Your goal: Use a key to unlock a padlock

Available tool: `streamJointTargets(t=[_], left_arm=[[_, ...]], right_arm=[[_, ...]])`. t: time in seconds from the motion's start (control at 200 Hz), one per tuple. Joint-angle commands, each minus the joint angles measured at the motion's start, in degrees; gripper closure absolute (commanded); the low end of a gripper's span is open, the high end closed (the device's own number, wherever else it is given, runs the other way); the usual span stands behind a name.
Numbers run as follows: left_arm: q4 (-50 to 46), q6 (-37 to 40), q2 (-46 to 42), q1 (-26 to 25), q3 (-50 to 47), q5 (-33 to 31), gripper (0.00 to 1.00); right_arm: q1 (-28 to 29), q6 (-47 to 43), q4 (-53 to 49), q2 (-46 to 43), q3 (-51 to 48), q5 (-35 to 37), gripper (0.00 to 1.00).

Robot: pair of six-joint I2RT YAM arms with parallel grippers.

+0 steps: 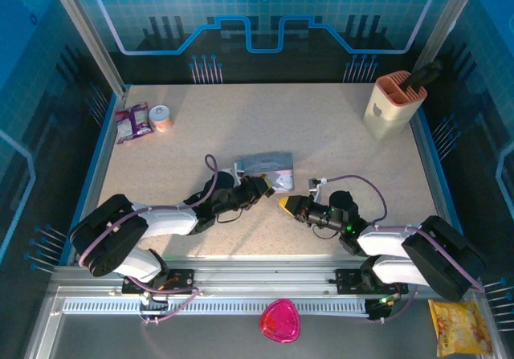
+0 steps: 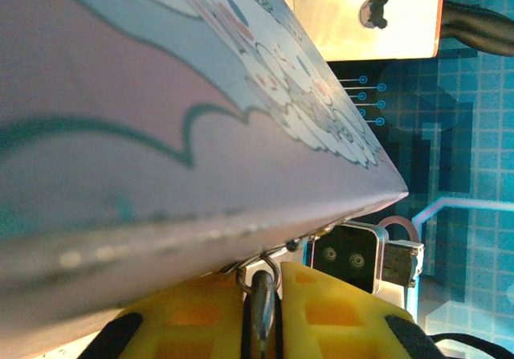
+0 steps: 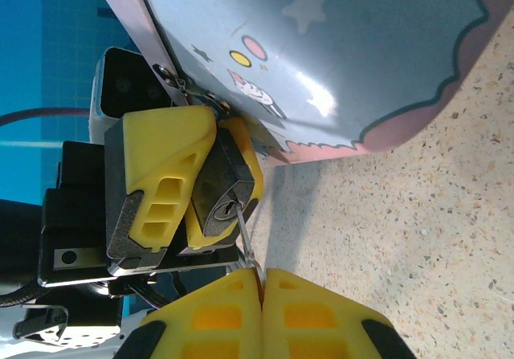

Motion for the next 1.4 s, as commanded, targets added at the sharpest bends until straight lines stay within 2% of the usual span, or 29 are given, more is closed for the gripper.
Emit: streamJointTargets(t=[0.0,0.235,1.051,1.391], left_arm=[[7.3,-1.0,-1.6,0.1,-0.3,2.1,1.0],[8.0,-1.0,-1.3,0.0,-0.2,1.9,1.0],[11.3,-2.4,0.4,-0.6,-0.4,2.1,1.0],[12.0,-3.2,0.2,-1.7,-0.1,2.1,1.0]], right_arm=[[-0.9,0.4,2.1,-0.4,0.0,0.2,1.0],[-0.8,2.2,5.7,0.7,0.2,-0.4,1.0],[-0.7,3.1,8.6,1.8,0.0,0.1,1.0],[-1.0,5.3,16.0,7.5,0.0,-0.4,1.0]])
